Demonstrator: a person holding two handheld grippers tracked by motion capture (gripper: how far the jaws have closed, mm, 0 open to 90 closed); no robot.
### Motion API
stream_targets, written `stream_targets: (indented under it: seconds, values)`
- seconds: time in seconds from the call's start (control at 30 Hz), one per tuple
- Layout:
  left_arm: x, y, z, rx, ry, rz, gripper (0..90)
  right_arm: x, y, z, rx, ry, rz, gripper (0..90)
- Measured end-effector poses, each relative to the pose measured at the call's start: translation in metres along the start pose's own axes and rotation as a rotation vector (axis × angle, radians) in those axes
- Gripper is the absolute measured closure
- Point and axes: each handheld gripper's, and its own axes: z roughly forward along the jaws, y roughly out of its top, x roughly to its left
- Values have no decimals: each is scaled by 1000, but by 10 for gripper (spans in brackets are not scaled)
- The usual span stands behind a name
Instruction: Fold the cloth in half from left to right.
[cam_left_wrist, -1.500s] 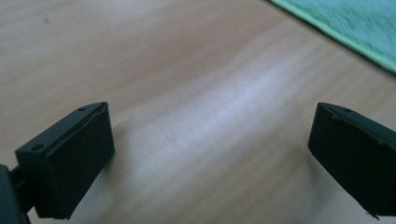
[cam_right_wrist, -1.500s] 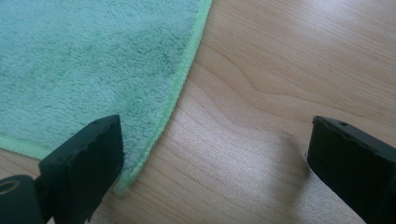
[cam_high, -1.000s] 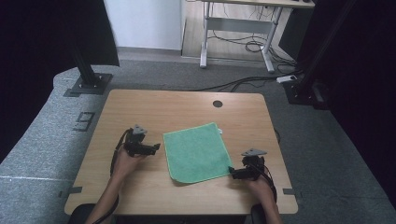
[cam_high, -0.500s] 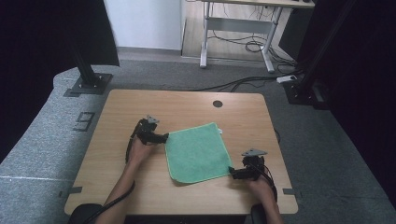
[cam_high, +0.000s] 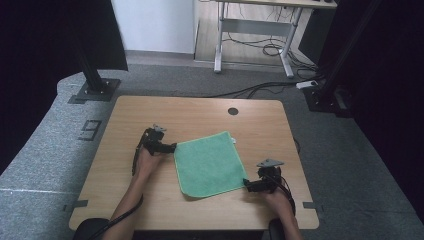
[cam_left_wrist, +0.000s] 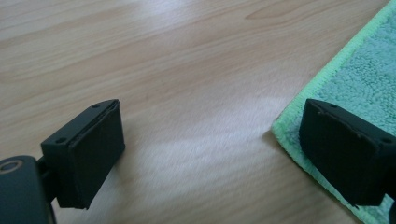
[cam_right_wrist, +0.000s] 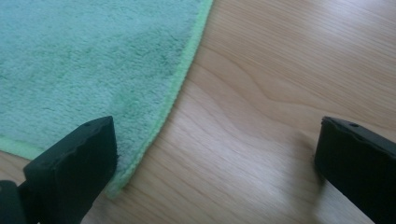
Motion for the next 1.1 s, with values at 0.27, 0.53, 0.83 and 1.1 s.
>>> stream_targets:
  seconds: [0.27,0.53,0.83,1.1]
  values:
    - [8,-18,-17,1,21,-25,83,9,7,6,6,39,-40,0]
    - [8,-18,-21,7,0,-11,142,15,13,2,11,50,-61,74]
    - [6,-18,-19,-8,-11,5,149,39,30,0,-15,142,-103,105]
    - [4,-20,-21,-30,-38,38,235,73,42,10,-7,259,-161,130]
